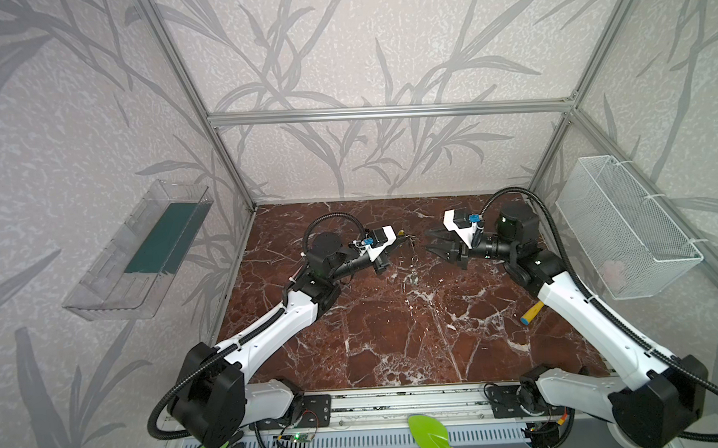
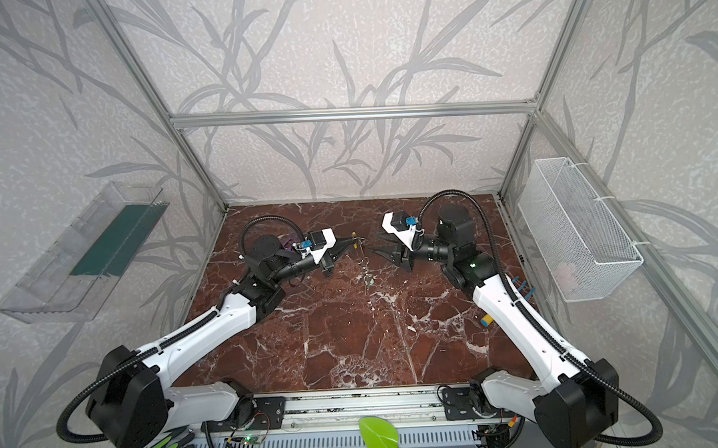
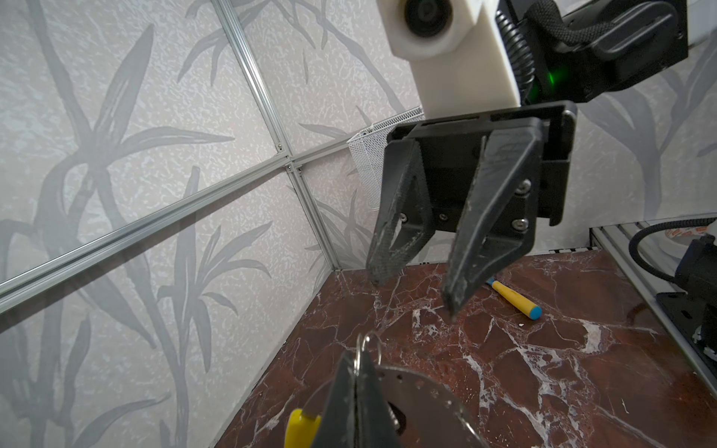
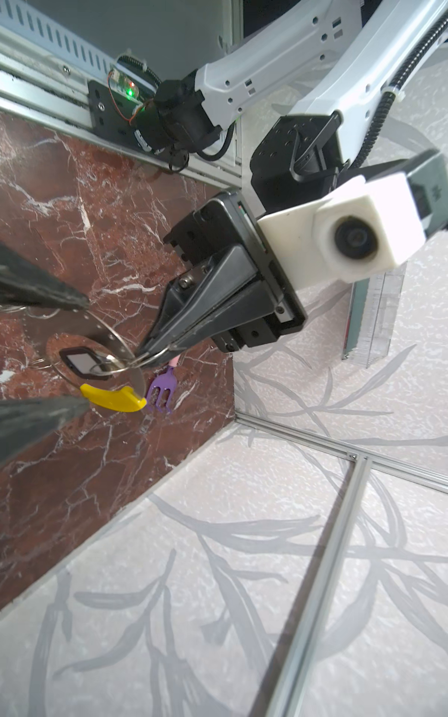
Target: Put the keys on the keyring
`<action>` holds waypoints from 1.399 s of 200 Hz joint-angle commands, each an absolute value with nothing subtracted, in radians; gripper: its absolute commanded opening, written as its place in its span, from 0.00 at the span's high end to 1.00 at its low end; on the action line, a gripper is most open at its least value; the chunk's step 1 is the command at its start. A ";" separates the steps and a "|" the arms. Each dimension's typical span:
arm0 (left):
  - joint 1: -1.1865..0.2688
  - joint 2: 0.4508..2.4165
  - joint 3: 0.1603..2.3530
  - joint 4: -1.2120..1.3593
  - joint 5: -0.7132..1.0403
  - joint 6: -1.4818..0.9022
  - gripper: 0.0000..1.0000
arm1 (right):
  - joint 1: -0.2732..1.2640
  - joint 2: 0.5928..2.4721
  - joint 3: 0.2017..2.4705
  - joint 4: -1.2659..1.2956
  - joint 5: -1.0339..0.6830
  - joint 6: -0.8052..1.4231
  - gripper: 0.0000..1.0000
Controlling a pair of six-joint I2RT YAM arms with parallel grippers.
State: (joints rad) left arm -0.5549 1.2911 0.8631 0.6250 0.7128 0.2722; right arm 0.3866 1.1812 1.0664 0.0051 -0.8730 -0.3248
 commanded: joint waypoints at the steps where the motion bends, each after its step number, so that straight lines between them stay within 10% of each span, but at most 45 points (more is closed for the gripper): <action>1: -0.549 1.296 0.906 0.683 0.759 0.202 1.00 | 0.383 1.196 1.095 0.035 -0.901 -0.335 0.69; 133: -0.548 1.323 0.935 0.718 0.815 0.184 1.00 | 0.369 1.346 1.163 -0.006 -1.042 -0.302 0.98; 199: -0.550 1.344 0.932 0.764 0.818 0.131 1.00 | 0.356 1.314 1.101 0.167 -0.988 -0.269 0.63; 280: -0.550 1.345 0.933 0.738 0.812 0.141 1.00 | 0.356 1.311 1.122 0.219 -1.081 -0.222 0.69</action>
